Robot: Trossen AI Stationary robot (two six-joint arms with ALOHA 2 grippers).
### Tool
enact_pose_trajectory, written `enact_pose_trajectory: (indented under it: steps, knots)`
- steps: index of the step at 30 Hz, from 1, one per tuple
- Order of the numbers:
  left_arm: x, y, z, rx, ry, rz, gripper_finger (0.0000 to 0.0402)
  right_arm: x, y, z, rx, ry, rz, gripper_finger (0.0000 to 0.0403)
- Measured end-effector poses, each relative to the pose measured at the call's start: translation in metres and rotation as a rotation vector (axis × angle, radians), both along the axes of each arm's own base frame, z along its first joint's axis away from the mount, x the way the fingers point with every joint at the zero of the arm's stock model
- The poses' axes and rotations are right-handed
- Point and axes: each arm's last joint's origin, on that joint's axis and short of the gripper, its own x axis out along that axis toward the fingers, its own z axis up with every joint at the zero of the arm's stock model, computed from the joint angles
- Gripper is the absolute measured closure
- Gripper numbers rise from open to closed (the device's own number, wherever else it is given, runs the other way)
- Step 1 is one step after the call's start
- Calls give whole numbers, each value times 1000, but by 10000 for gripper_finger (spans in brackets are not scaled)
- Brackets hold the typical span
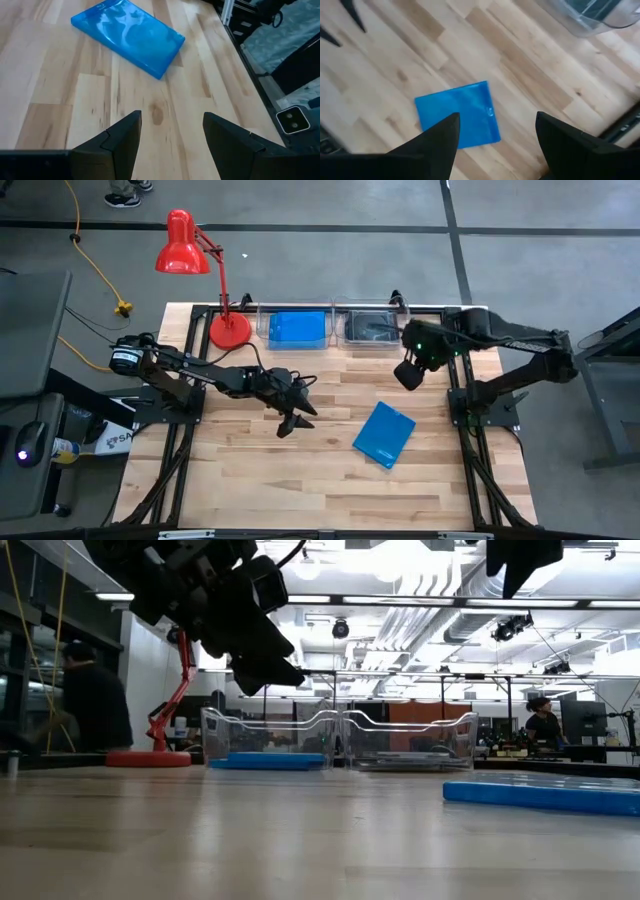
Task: Pick & place jewel cases by type
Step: Put the blue cd case into the left transparent bin
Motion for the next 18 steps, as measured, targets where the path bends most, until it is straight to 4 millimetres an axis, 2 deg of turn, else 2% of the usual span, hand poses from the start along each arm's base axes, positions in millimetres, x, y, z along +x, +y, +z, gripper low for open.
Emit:
enact_pose_trajectory:
  steps: [8, 18]
  knots:
    - [2, -3, -5, -15, 10, -28, 188, 12, 25, -14, -74, 125, -8, 159]
    - [16, -33, -31, -135, 40, -15, 188, 33, 43, -37, -103, 278, 17, 160]
